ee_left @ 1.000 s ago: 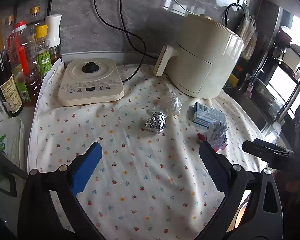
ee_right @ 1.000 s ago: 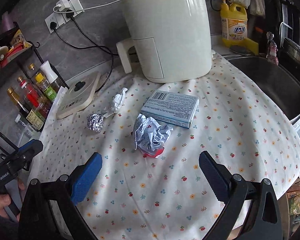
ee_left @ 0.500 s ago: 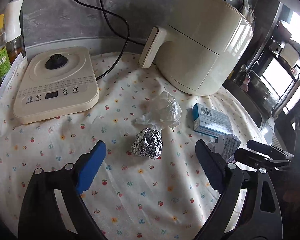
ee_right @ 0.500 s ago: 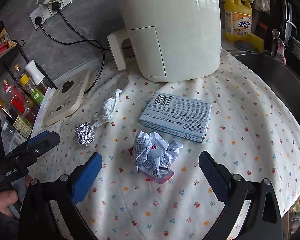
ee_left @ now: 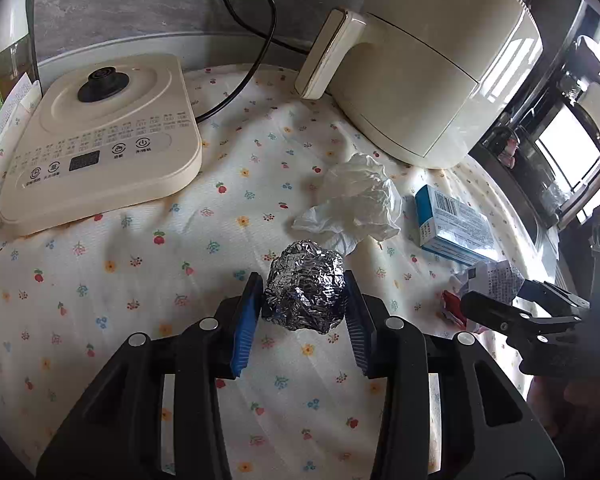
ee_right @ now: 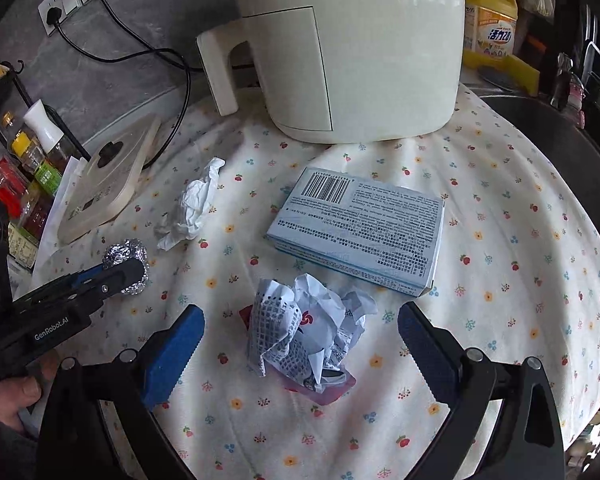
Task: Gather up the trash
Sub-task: 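Grasp the silver foil ball with the left tool while the right tool grasps crumpled white paper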
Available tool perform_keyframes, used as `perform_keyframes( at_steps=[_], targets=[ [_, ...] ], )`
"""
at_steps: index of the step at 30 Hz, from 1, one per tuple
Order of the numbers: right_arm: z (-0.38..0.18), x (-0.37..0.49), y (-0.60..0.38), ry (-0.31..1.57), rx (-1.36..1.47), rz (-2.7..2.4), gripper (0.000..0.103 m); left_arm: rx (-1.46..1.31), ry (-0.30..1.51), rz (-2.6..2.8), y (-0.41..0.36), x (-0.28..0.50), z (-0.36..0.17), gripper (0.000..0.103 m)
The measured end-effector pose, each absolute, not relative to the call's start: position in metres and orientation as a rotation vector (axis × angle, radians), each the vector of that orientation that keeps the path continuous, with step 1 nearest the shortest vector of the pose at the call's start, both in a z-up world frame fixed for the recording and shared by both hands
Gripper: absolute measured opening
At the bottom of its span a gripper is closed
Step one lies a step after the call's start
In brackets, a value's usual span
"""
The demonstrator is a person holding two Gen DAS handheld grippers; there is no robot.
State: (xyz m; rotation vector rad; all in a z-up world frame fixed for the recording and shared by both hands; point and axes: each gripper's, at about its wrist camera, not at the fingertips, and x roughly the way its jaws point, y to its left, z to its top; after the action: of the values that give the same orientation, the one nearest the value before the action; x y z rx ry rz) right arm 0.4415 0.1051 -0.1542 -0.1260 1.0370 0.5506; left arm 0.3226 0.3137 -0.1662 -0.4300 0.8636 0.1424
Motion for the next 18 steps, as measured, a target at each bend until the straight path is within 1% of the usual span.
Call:
perform_keyframes(
  at_steps=[1, 2, 4, 6, 7, 11, 18],
  targets=[
    [-0.156, 0.442, 0.106, 1.044, -0.127, 0.557, 0.077, -0.431, 0.857, 0.15, 0.316, 0.319, -0.163, 0.04],
    [-0.159, 0.442, 0.108, 1.064, -0.135, 0.569, 0.051, -0.431, 0.849, 0.158, 0.318, 0.315, -0.161, 0.04],
    [-0.158, 0.44, 0.111, 1.069, -0.15, 0.584, 0.045, -0.432, 0.835, 0.175, 0.32, 0.308, -0.156, 0.04],
    [-0.153, 0.436, 0.113, 1.05, -0.163, 0.598, 0.037, -0.432, 0.82, 0.198, 0.321, 0.3, -0.15, 0.04],
    [-0.152, 0.434, 0.114, 1.052, -0.163, 0.609, 0.034, -0.431, 0.813, 0.213, 0.321, 0.295, -0.148, 0.04],
    [-0.149, 0.424, 0.119, 1.042, -0.179, 0.641, 0.032, -0.442, 0.781, 0.259, 0.323, 0.272, -0.14, 0.04],
    [-0.14, 0.402, 0.124, 1.006, -0.218, 0.708, 0.031, -0.486, 0.754, 0.339, 0.317, 0.223, -0.136, 0.04]
  ],
)
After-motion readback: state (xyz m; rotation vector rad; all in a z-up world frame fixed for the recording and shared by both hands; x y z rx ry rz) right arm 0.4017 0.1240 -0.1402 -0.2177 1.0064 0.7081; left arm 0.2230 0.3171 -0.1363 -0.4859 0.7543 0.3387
